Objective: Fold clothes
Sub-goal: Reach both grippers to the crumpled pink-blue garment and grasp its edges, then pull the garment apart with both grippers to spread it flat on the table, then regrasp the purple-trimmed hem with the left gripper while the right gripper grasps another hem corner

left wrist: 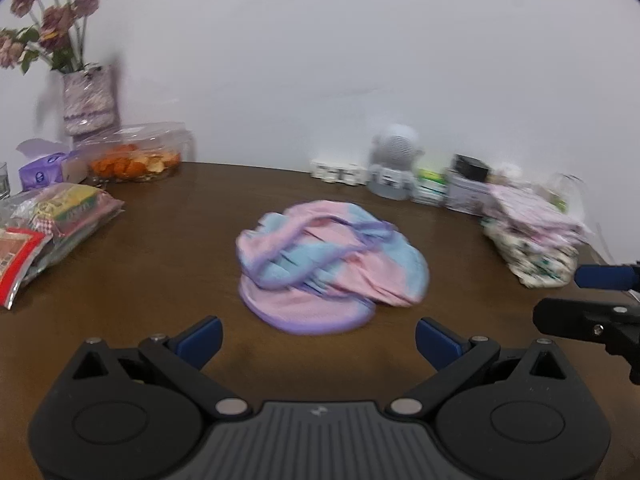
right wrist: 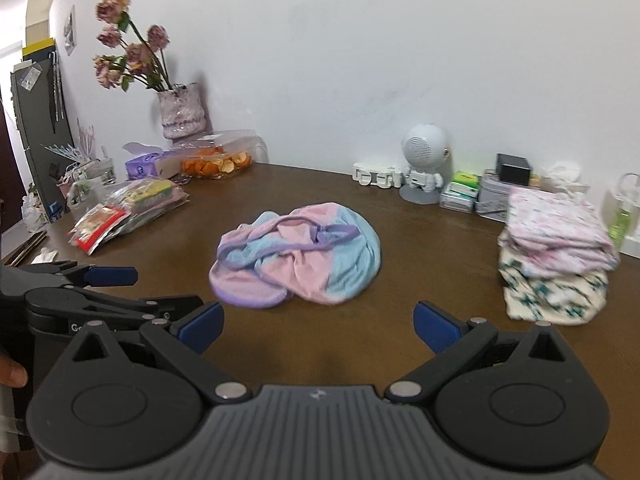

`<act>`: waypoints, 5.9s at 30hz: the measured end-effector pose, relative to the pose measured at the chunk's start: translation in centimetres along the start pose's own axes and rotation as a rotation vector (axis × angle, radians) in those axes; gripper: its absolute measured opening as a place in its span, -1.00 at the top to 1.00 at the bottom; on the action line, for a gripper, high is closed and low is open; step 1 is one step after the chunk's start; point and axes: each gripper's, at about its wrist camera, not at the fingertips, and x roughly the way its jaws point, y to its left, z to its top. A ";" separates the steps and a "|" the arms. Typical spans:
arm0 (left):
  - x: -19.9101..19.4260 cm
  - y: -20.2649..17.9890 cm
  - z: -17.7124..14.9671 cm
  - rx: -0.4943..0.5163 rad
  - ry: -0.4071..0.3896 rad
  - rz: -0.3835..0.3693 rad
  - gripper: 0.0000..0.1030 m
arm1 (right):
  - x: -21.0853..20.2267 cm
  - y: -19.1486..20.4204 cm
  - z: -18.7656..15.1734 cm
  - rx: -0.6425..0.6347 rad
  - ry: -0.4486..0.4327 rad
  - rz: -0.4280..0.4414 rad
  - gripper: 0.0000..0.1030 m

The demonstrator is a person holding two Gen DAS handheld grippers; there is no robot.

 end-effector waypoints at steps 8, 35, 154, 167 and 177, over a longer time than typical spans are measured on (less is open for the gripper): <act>6.5 2.5 3.9 0.004 0.003 0.074 -0.98 | 10.5 -0.9 4.7 0.023 0.079 -0.006 -0.99; 10.8 2.6 6.4 0.051 0.023 -0.075 0.90 | 16.5 -2.3 8.7 0.105 0.046 0.003 0.95; -18.5 -7.8 -18.8 0.337 0.010 -0.115 0.89 | -16.0 8.3 -22.5 -0.824 0.106 -0.196 0.27; -18.2 -7.7 -18.7 0.328 0.017 -0.124 0.88 | -15.2 8.3 -22.6 -0.954 0.158 -0.206 0.42; -18.7 -7.7 -20.2 0.323 0.052 -0.090 0.41 | -16.8 3.4 -17.8 -0.315 0.051 -0.097 0.90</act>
